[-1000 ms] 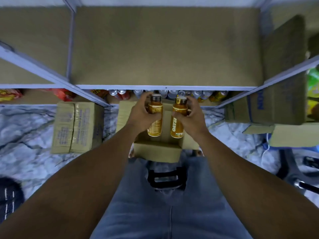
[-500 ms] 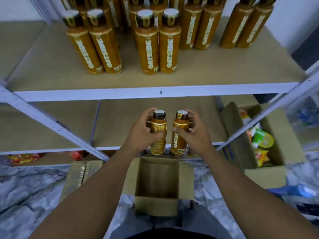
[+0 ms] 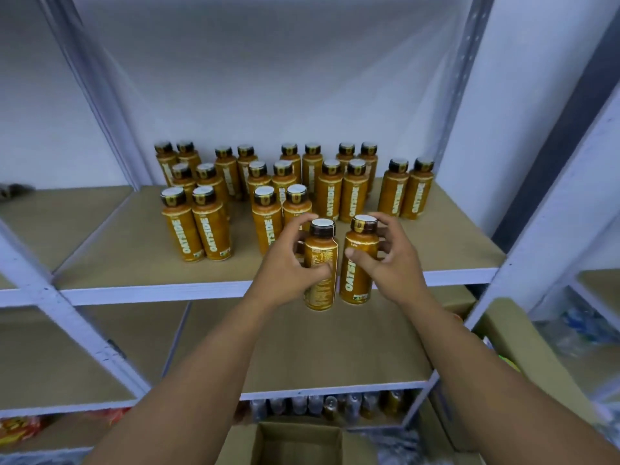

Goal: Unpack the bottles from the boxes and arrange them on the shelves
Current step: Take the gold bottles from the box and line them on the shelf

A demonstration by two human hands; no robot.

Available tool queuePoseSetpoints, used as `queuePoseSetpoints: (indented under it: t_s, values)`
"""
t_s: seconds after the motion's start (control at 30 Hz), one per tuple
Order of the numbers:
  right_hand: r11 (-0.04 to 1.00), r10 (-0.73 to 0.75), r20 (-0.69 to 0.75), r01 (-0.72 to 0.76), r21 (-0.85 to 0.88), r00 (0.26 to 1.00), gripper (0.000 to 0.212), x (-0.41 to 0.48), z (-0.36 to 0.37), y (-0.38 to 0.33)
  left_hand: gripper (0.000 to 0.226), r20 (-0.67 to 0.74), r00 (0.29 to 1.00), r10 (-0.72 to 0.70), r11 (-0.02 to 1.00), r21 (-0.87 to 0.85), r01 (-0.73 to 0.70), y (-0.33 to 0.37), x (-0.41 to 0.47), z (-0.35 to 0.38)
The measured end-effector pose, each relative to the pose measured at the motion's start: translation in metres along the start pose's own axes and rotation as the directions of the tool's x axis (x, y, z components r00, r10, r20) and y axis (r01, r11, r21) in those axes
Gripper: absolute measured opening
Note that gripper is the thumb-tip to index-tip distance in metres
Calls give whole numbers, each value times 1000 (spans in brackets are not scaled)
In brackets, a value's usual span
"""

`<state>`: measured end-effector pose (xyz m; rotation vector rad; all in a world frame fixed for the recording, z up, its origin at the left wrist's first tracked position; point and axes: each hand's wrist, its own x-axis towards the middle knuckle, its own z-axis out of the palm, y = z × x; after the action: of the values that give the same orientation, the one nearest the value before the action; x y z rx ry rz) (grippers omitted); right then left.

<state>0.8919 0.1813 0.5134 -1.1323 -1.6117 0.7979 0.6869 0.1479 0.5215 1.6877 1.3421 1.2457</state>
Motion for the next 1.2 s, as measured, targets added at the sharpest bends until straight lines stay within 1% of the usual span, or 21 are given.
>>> queuePoseSetpoints:
  t_s: [0.1,0.2,0.43,0.63,0.8,1.2]
  values:
    - [998,-59,-34,59,-3,998,68,18,-19,-5,79,-24,998,64,998,-8,-64,16,19,11]
    - [996,-85,-43,85,-4,995,68,33,-36,-7,79,-46,995,83,996,-21,-84,27,34,22]
    - [995,-84,1,84,-54,996,74,58,-63,-3,80,-77,994,78,996,-24,-80,30,59,46]
    - [997,-67,53,68,-26,996,72,69,-71,14,79,-94,995,44,999,-16,-46,26,70,59]
    - [999,-43,96,44,-8,994,72,77,-69,21,80,-85,996,-3,1000,6,3,21,77,63]
    - [1000,4,194,-4,-3,981,73,91,-65,32,82,23,997,-68,995,77,66,14,87,58]
